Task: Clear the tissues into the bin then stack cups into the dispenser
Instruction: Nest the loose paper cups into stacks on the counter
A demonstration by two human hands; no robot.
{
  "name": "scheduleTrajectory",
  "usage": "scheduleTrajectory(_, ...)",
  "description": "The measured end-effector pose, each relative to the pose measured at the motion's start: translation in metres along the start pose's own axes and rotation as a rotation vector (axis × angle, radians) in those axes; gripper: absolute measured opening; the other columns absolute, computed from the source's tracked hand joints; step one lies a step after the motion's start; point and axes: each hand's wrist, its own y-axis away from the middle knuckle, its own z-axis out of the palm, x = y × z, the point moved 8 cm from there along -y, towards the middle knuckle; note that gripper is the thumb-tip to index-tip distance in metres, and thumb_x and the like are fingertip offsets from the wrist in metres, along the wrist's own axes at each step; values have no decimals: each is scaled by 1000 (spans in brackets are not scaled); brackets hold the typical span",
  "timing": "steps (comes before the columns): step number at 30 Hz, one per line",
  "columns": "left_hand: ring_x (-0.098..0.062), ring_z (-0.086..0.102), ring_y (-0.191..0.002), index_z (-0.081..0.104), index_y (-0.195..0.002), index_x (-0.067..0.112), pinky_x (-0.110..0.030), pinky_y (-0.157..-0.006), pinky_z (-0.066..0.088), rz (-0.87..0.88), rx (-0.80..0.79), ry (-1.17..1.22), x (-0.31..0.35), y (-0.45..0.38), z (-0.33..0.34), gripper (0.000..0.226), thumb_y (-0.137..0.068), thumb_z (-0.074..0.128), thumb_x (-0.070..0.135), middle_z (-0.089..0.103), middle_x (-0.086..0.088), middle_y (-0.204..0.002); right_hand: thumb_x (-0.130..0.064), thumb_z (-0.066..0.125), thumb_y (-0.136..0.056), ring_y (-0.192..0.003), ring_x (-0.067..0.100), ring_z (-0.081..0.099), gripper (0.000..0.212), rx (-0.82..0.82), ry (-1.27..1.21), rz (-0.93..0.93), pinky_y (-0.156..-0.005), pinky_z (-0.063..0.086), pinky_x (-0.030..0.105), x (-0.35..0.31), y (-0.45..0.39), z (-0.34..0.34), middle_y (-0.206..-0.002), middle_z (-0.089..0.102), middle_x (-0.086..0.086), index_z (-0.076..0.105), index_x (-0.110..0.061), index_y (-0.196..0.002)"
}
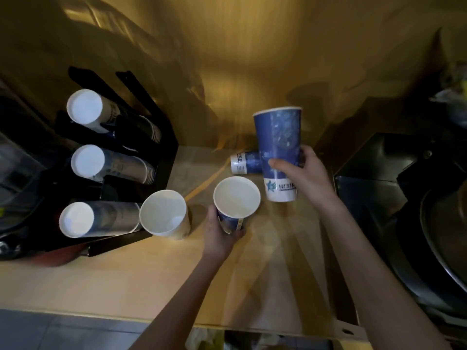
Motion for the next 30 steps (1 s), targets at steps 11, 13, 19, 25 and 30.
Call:
scheduleTrajectory(11, -25, 57, -103, 40, -129, 4, -38, -85, 49, 8, -75, -79, -22, 4, 7, 82, -59, 84, 6, 58, -4, -112, -23, 74, -57, -91, -3, 62, 71, -69, -286, -163, -71, 49, 10, -15, 48, 35, -107, 58, -8, 39, -25, -119)
scheduleTrajectory(13, -26, 58, -103, 40, -129, 4, -39, -85, 50, 7, -83, -84, -23, 3, 8, 82, -59, 83, 7, 59, -4, -112, -34, 79, -51, -100, -2, 56, 80, -82, -88, -193, -77, 47, 9, -3, 55, 44, -111, 54, -15, 35, -35, -118)
scheduleTrajectory(19, -29, 60, -101, 39, -130, 5, -36, -82, 52, 48, -62, -130, -22, 3, 6, 83, -60, 84, 15, 61, -13, -119, -31, 81, -59, -121, 4, 36, 87, -175, 262, -281, -100, 42, 31, 28, 60, 65, -126, 43, -11, 33, -29, -132)
scheduleTrajectory(25, -20, 52, -113, 35, -134, 3, -26, -88, 42, 40, -74, -100, -20, 3, 6, 89, -60, 84, 14, 55, -14, -128, -34, 80, -60, -121, 4, 41, 89, -234, 146, -203, -101, 46, 35, 41, 62, 70, -130, 41, -12, 30, -32, -134)
scheduleTrajectory(30, -29, 53, -114, 39, -130, -2, -26, -89, 40, 29, -93, -138, -23, 3, 6, 88, -55, 74, 29, 56, -18, -125, -39, 82, -60, -124, 1, 34, 104, -237, 262, -191, -103, 38, 28, 45, 66, 70, -136, 37, -14, 17, -32, -140)
